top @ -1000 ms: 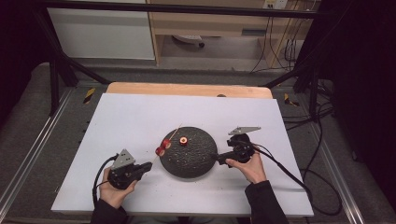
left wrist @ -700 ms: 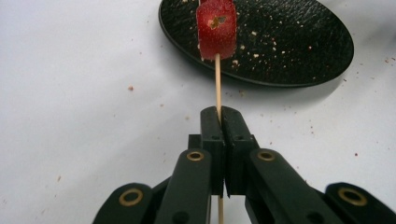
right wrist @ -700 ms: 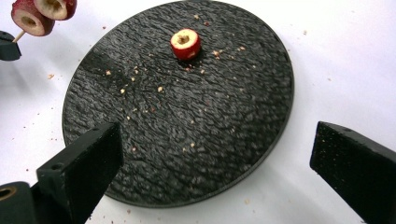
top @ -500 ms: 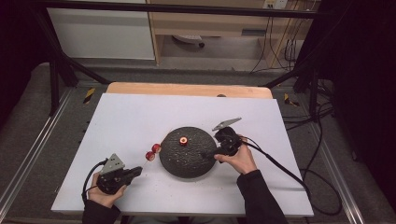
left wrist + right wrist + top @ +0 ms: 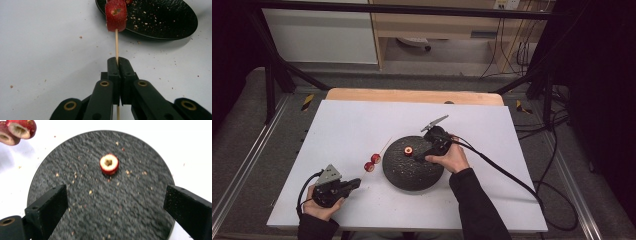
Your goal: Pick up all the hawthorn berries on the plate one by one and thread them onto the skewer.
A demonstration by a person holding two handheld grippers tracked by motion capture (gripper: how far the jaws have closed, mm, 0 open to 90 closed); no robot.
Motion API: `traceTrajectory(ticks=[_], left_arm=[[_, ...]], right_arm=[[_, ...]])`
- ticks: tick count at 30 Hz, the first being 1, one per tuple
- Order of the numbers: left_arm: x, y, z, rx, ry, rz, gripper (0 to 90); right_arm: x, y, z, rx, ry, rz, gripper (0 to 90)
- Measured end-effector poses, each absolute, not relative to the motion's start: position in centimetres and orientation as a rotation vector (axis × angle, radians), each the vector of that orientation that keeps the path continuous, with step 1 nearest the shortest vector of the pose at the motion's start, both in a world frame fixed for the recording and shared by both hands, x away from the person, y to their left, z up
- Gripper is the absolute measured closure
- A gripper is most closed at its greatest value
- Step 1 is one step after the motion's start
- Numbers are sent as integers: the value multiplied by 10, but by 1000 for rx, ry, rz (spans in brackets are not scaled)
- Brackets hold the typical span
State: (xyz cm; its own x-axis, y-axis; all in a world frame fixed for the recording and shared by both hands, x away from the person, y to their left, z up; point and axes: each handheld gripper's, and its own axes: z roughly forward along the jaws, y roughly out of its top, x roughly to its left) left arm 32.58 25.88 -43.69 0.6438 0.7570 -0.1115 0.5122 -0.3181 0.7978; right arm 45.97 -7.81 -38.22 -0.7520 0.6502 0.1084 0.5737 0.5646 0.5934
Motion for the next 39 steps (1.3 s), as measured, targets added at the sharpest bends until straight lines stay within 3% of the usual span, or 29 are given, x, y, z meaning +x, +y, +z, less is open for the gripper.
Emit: traceTrajectory(ticks=[10,27,39], left_arm=[[327,260,-438,1998,1001,354,882],[328,259,-438,2000,1000,359,882],[327,259,-437,1999,996,358,882]], right_arm=[[478,-49,-384,1024,2707,900,144],[501,-32,-404,1019,2804,804,392],[507,-22,-410,962,2851,734,517]])
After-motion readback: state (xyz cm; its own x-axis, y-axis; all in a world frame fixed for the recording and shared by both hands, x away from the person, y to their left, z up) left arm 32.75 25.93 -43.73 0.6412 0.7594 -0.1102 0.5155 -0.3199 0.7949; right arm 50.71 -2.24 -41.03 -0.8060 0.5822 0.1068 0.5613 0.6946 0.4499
